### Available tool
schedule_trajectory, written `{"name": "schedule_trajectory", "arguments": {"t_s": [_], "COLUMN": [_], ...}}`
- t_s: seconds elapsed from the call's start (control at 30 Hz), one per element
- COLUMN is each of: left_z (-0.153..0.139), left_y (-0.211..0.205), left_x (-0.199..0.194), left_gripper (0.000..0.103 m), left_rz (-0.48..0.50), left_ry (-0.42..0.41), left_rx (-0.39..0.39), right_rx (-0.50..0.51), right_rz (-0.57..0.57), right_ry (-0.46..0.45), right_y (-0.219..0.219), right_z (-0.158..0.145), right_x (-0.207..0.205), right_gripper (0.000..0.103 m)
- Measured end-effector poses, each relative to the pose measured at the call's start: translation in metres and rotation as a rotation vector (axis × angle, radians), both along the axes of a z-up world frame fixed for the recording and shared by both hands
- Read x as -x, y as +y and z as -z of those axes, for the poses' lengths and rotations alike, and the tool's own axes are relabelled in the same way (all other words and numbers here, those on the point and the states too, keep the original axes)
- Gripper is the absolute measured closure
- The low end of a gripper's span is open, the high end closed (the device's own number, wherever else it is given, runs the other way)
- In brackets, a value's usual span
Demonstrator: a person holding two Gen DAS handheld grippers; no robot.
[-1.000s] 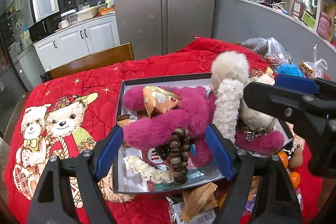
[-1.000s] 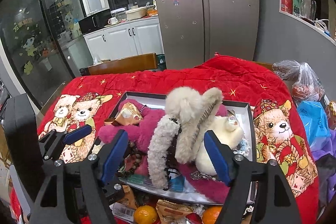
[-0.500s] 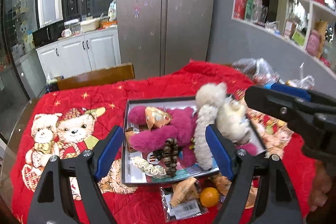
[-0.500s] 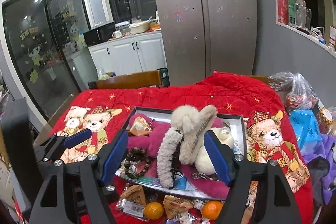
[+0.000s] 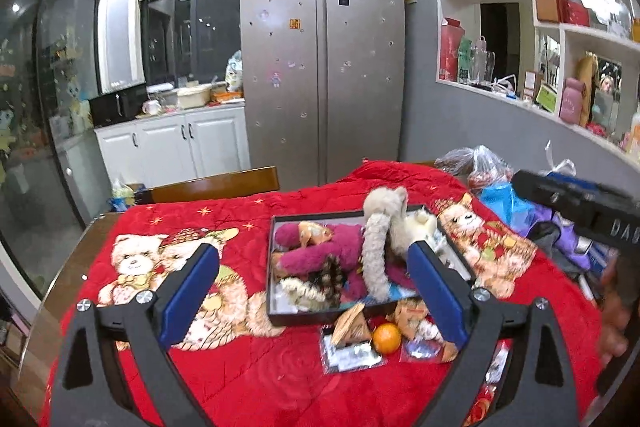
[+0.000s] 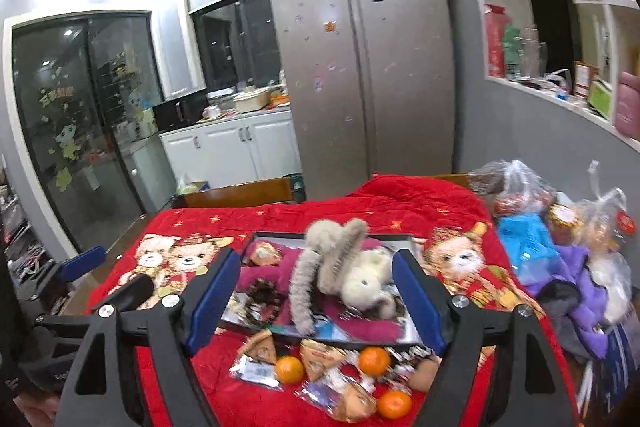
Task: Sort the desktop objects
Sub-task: 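Lift both open tools out of the box and back over the table, then grasp the gold triangular snack packet with the right tool while the left tool grasps a mandarin orange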
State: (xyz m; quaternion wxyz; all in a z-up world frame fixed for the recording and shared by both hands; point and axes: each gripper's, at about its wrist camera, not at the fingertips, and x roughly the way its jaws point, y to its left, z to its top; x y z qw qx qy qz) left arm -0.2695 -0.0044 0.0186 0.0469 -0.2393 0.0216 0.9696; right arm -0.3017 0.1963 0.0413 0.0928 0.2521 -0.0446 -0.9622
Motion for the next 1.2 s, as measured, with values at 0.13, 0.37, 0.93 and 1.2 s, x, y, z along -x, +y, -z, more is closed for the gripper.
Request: {"name": "schedule_trajectory", "arguments": {"t_s": [0.13,0.37,0.93,1.2], "left_z": [0.032,0.086,0.159,0.177], "left_y": [0.006,0.02,0.027,0.041], "left_x": [-0.025,-0.013,0.028,0.053], "left_gripper": [0.006,0.006,0.006,0.006], "left_rz": [-0.004,0.037,0.027,0.079], "left_ry": [-0.012,-0.11,-0.205,-0.255], "left_rx": [-0.007,-0.032,0.03,0.046], "right_rx": [0.009,0.011,0.03,-0.051], "right_rz": [0.044,0.081,0.019,0.02], "right_ry": [0.011,-0.03,-0.252,-0.293], "right_y": [0.016,0.029,0.019,0.006], "right_z": [0.016,0.067,0.164,0.185], "right_x": [-0.025,-0.039,-0.01,-0.005], "right_gripper": [0.022,0.023,0.023,0.022]}}
